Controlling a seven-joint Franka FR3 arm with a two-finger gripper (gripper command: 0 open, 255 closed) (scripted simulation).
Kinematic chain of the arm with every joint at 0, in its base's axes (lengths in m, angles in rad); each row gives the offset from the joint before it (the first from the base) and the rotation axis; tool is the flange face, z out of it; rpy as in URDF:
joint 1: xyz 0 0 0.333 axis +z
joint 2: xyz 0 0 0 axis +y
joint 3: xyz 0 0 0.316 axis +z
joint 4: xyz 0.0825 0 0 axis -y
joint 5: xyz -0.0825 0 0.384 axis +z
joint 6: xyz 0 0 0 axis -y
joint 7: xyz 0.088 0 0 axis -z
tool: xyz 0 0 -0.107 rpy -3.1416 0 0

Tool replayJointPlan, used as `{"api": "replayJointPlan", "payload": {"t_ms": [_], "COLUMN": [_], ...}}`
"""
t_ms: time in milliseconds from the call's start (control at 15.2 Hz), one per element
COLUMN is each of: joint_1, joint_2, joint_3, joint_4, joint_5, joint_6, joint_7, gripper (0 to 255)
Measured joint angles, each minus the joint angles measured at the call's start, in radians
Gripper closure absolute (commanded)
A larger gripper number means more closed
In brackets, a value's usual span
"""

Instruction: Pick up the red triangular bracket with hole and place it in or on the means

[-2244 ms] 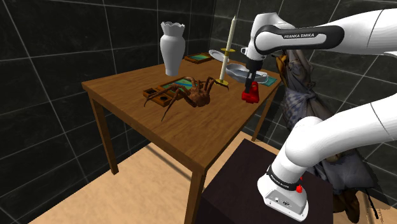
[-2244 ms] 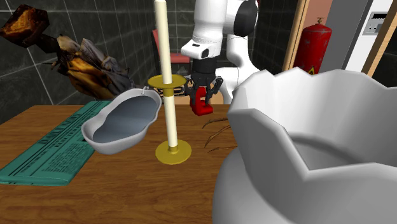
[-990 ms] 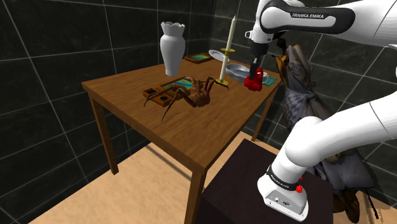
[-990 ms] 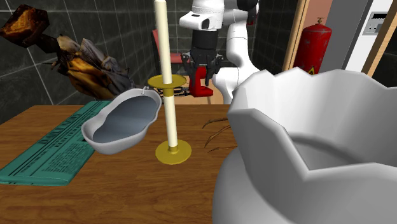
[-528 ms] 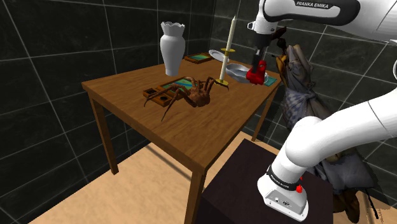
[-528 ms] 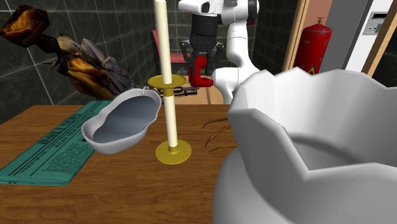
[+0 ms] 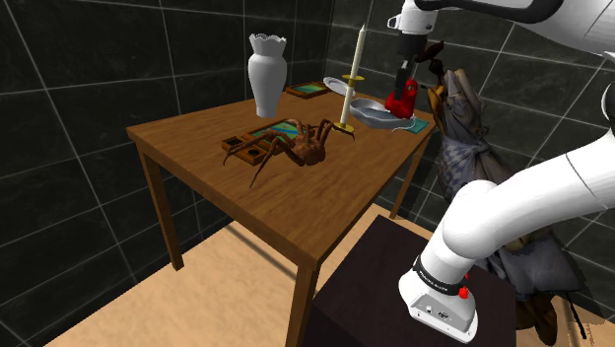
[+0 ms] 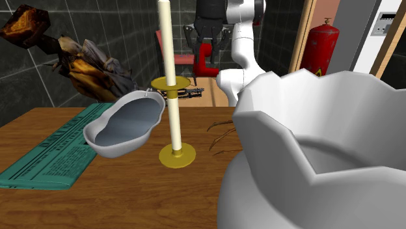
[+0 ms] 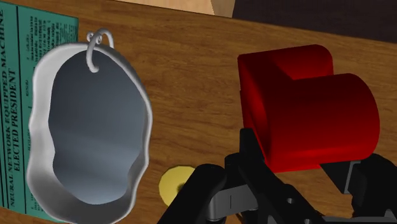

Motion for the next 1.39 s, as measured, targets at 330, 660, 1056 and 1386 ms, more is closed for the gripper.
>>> {"api": "replayJointPlan", "payload": {"t_ms": [330, 660, 1056, 1386], "joint_1": [0.002, 0.001, -0.023, -0.101], "joint_2": [0.057, 0.219, 0.441, 0.708], "joint_3": [-0.022, -0.114, -0.235, -0.326], "joint_4": [0.09, 0.231, 0.444, 0.731], "joint_5": [0.001, 0.014, 0.08, 0.221], "joint_6": [-0.028, 0.008, 0.025, -0.017], "joint_7": [-0.032, -0.13, -0.282, -0.431], "gripper": [255, 255, 255, 255]}}
